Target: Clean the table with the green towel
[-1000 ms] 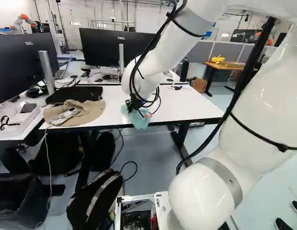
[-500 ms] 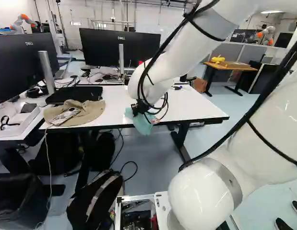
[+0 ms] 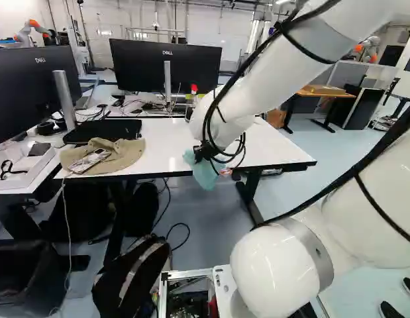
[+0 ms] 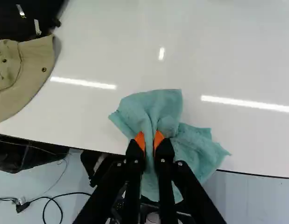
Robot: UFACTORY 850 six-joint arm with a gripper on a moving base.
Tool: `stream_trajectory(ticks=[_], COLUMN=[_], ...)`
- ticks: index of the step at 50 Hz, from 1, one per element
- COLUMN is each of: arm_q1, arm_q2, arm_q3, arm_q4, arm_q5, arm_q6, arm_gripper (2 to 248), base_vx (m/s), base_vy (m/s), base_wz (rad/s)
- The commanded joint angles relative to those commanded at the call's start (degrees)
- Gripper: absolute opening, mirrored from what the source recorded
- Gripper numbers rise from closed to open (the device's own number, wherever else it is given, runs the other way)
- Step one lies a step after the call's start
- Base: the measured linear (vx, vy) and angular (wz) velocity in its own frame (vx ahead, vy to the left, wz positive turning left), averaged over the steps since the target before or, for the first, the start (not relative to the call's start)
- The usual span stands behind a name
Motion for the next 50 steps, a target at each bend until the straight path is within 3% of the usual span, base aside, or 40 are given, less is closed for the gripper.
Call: stream_trajectory(ticks=[19,33,41,50], arm_q1=[-5.00,-7.91,-8.26,-7.15], arm_q2=[1.27,-1.88,-4.64,-7.09], arm_q3=[1.08,-1.60,-4.05,-6.30], arm_q4=[0.00,0.00,0.00,0.00], arm_q5=[0.00,0.00,0.00,0.00], arm_q6=[0.00,0.00,0.00,0.00], arm_gripper=[41,41,41,41], base_vx=[0.000,0.000,0.000,0.000], base_vy=[0.000,0.000,0.000,0.000], base_wz=[0.000,0.000,0.000,0.000])
